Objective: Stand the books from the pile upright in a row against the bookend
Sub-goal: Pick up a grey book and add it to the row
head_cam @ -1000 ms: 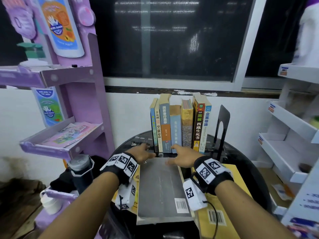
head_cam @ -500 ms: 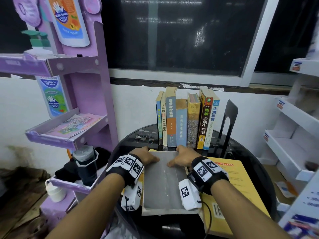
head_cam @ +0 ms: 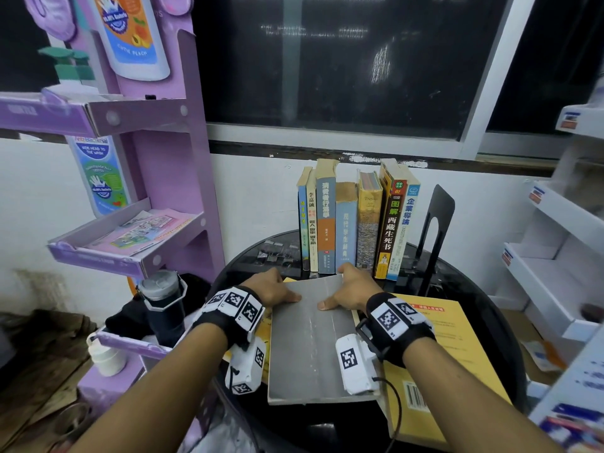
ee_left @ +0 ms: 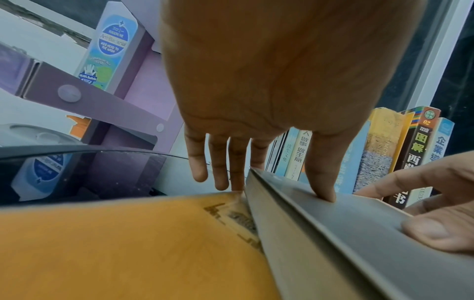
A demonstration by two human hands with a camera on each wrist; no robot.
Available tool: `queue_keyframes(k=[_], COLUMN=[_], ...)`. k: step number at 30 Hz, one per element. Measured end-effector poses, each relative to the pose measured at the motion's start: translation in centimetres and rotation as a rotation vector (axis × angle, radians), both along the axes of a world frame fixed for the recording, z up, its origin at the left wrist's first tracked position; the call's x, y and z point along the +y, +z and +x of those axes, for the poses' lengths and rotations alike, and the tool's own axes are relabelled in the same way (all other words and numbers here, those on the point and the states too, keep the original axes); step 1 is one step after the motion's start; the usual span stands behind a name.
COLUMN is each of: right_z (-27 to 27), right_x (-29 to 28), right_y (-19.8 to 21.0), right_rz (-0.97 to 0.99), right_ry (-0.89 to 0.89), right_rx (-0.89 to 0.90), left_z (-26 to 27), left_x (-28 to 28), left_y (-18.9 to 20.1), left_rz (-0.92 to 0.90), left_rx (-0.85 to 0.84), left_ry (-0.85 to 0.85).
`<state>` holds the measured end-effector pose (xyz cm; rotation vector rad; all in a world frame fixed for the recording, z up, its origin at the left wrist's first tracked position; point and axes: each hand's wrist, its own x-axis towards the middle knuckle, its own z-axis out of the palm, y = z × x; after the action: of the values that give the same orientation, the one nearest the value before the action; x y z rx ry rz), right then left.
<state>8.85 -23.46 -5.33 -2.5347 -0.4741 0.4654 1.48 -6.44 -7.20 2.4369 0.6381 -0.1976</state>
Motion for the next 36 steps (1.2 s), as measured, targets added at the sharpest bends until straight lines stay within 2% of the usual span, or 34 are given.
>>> queue_keyframes(k=[7,11,16,20,24,31,36], right_z=[0.6,0.7,0.8,0.9,0.4,-0.9,-1.0], right_x=[-0.1,0.2,0.3,0.1,-0.1,-1.0,-2.4], right_y=[0.2,0.7,2.2,3.4,4.5,4.5,4.5], right_rz=[0.185,0.309,0.486,0.646,0.842,0.963,0.961], right_ry=[-0.048,-0.069,-0.070,-0.077,-0.091,-0.025,0.045], right_rx=[0.039,0.039,0.011,-0.063,-0.120,-0.269,-0.240], left_z=[-0.4,-0.5,-0.6,-0.4,-0.2,-0.2,0.0], left_x=[0.5,1.0,0.6,0.4,-0.2,-1.3,-1.7], left_y=[0.6,1.3,3.0,4.4,5.5,6.2,5.3], left_rz=[-0.098,-0.211,-0.504,-0.641,-0.872,-1.001,-1.051], left_rx=[-0.051,-0.149,-0.350,-0.563,-0.725,-0.901,-0.982], left_ry=[0.002,0.034,0.124,0.176,0.214,0.151,0.104])
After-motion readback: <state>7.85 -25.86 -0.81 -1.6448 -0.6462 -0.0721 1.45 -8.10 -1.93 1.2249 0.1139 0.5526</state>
